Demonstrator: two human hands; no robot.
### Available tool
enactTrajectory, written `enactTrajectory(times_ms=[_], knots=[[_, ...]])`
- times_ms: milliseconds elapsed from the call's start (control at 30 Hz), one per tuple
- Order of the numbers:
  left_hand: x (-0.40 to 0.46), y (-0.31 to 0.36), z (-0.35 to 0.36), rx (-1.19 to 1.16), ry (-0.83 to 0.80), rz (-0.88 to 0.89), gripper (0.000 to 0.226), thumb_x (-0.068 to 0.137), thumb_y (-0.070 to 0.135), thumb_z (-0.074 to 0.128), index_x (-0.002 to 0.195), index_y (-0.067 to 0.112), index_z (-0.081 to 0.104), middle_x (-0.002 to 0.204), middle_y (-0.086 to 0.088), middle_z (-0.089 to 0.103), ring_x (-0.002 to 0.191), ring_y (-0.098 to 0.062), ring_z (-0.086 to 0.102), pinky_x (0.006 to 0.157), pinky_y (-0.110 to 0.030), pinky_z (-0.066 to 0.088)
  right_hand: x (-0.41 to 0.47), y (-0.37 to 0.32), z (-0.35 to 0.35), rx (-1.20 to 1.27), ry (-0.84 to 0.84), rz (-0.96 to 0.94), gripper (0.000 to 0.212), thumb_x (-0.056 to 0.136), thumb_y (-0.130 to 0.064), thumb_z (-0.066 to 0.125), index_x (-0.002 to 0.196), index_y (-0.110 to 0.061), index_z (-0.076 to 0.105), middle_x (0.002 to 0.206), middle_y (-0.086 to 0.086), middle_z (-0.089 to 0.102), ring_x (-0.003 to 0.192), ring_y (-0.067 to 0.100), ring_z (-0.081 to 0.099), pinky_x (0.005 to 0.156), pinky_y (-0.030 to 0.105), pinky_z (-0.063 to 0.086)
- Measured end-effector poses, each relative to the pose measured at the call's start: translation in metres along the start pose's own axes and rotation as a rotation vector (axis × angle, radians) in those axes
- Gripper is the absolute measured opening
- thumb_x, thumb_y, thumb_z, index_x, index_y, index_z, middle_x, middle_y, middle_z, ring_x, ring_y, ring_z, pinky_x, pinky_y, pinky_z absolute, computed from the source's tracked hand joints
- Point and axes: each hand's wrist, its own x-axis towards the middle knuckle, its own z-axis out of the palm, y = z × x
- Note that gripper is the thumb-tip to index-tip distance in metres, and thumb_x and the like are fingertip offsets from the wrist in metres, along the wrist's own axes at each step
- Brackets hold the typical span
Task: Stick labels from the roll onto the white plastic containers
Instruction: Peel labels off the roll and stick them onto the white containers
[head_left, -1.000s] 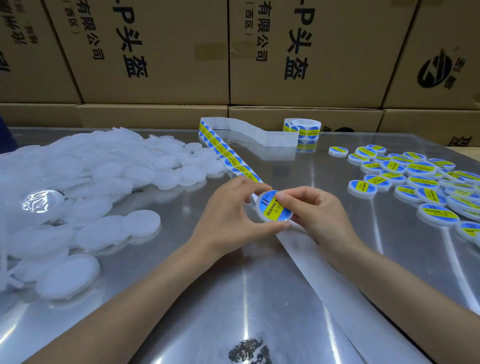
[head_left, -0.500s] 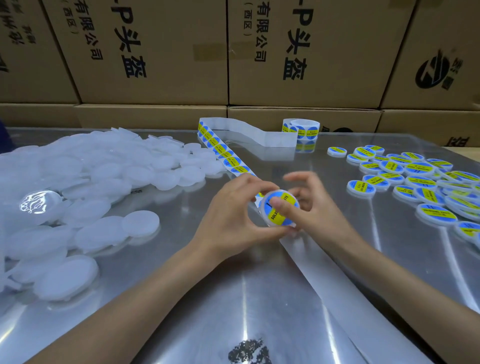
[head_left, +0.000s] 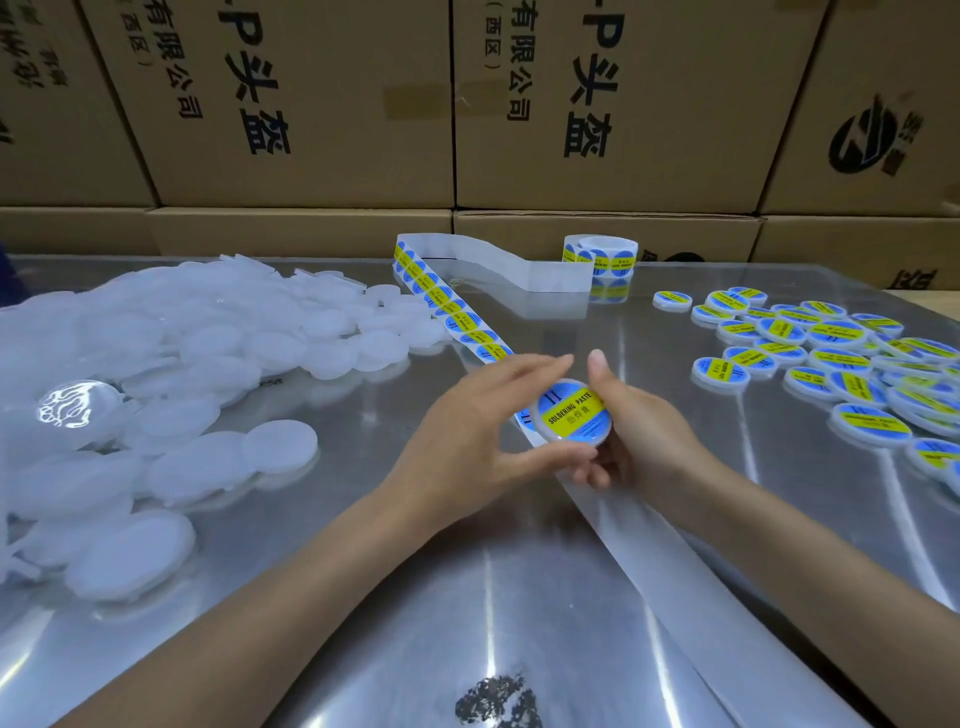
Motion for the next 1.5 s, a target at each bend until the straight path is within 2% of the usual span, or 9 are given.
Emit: enactTrajectory(times_ms=[133,400,567,667,733,933,1100,1367,1500], knots=[[0.002,0.003,0.002,0.149,-0.134,0.101,0.049,0.088,0.028,0.057,0.133,0.01,0.051,0.142,0.003,0.043,0.135,-0.02,0.04,0.111,-0.04,0.033,0.003,0.001,-0.001,0.143,0.024,0.03,0.068,0.095,-0.053,0.04,0.04,-0.016,0.056,0.031,0.005,0.04,0.028,0.013,0.029,0.034,0.017,0.028],[-0.004,0.001,0.007,0.23,0.142,0.397,0.027,0.08,-0.005,0.068,0.105,0.006,0.072,0.112,-0.005,0.069,0.108,-0.02,0.065,0.089,-0.038,0.054,0.002,0.0,0.001,0.256,0.037,0.065,0.048,0.096,-0.044,0.045,0.06,-0.013,0.051,0.035,0.003,0.038,0.03,0.01,0.027,0.033,0.018,0.031],[0.0,-0.01,0.0,0.428,0.208,0.399,0.014,0.077,0.008,0.074,0.088,0.015,0.077,0.096,0.0,0.074,0.087,-0.018,0.071,0.075,-0.029,0.054,0.002,0.001,-0.004,0.054,0.033,0.007,0.055,0.098,-0.044,0.04,0.056,-0.019,0.066,0.049,0.003,0.059,0.037,0.009,0.039,0.038,0.016,0.034],[0.005,-0.015,-0.011,0.626,0.047,0.007,0.034,0.088,0.042,0.061,0.114,0.022,0.068,0.102,0.0,0.072,0.092,-0.024,0.066,0.076,-0.031,0.048,0.009,0.004,-0.018,-0.175,0.127,-0.051,0.038,0.099,-0.036,0.041,0.083,-0.012,0.064,0.055,0.002,0.067,0.035,0.007,0.042,0.037,0.015,0.033],[0.002,-0.027,-0.016,0.801,-0.266,-0.412,0.063,0.09,0.064,0.037,0.143,0.03,0.035,0.134,0.0,0.052,0.122,-0.023,0.047,0.094,-0.037,0.039,0.017,0.009,-0.029,-0.364,0.207,-0.093,0.033,0.099,-0.033,0.042,0.089,-0.007,0.06,0.057,0.002,0.067,0.033,0.007,0.042,0.037,0.013,0.033],[-0.012,-0.043,-0.032,0.729,-0.584,-1.069,0.09,0.075,0.085,0.005,0.15,0.035,-0.001,0.159,0.006,-0.004,0.145,-0.032,-0.001,0.103,-0.068,0.017,0.029,0.016,-0.051,-0.673,0.239,-0.01,0.038,0.099,-0.035,0.039,0.089,-0.003,0.056,0.057,0.002,0.069,0.031,0.006,0.042,0.047,0.022,0.039],[-0.01,-0.04,-0.024,0.765,-0.503,-0.887,0.088,0.081,0.079,0.012,0.143,0.018,0.029,0.155,0.0,0.015,0.138,-0.029,0.023,0.103,-0.059,0.028,0.022,0.014,-0.052,-1.015,0.392,-0.055,0.032,0.094,-0.042,0.044,0.116,-0.022,0.055,0.095,0.003,0.07,0.095,0.028,0.062,0.085,0.039,0.049],[-0.009,-0.032,-0.003,0.533,-0.32,-0.425,0.058,0.093,0.059,0.029,0.13,0.019,0.048,0.145,0.003,0.036,0.129,-0.018,0.04,0.103,-0.036,0.034,0.026,0.021,-0.042,-1.129,0.224,-0.26,0.026,0.097,-0.036,0.04,0.117,-0.028,0.055,0.113,-0.004,0.061,0.105,0.019,0.052,0.077,0.032,0.039],[-0.009,-0.032,0.004,0.407,-0.351,-0.279,0.058,0.093,0.056,0.033,0.143,0.026,0.035,0.153,0.009,0.028,0.139,-0.008,0.024,0.112,-0.04,0.024,0.031,0.028,-0.048,-1.155,0.228,-0.204,0.047,0.099,-0.035,0.036,0.142,-0.015,0.034,0.148,0.007,0.038,0.136,0.023,0.032,0.105,0.035,0.029]])
